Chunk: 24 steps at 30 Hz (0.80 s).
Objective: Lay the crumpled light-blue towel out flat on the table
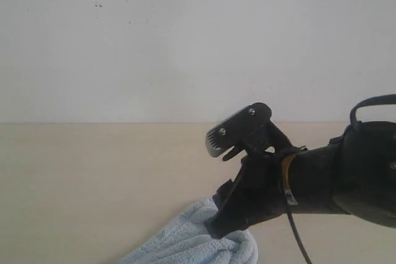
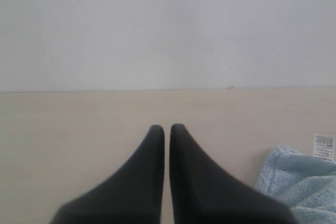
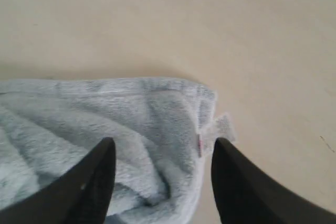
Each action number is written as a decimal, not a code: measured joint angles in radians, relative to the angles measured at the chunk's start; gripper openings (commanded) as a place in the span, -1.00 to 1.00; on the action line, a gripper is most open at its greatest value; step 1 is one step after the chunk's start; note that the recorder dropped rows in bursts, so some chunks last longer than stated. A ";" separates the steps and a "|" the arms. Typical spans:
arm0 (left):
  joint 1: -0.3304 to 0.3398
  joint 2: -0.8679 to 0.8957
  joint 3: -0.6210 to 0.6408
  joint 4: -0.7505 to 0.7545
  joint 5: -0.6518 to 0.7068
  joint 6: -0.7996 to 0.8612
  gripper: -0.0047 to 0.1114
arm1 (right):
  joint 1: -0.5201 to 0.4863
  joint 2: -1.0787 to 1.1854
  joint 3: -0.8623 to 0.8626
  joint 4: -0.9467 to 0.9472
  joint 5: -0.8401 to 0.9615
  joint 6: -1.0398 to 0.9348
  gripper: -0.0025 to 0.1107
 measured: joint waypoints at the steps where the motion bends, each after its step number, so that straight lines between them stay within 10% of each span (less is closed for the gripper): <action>1: 0.000 0.000 0.000 0.000 0.000 0.000 -0.85 | -0.031 0.023 -0.005 0.003 -0.020 0.000 -0.03; 24: 0.000 0.000 0.000 0.000 0.000 0.000 -0.85 | -0.066 0.465 -0.307 0.019 0.009 -0.014 -0.03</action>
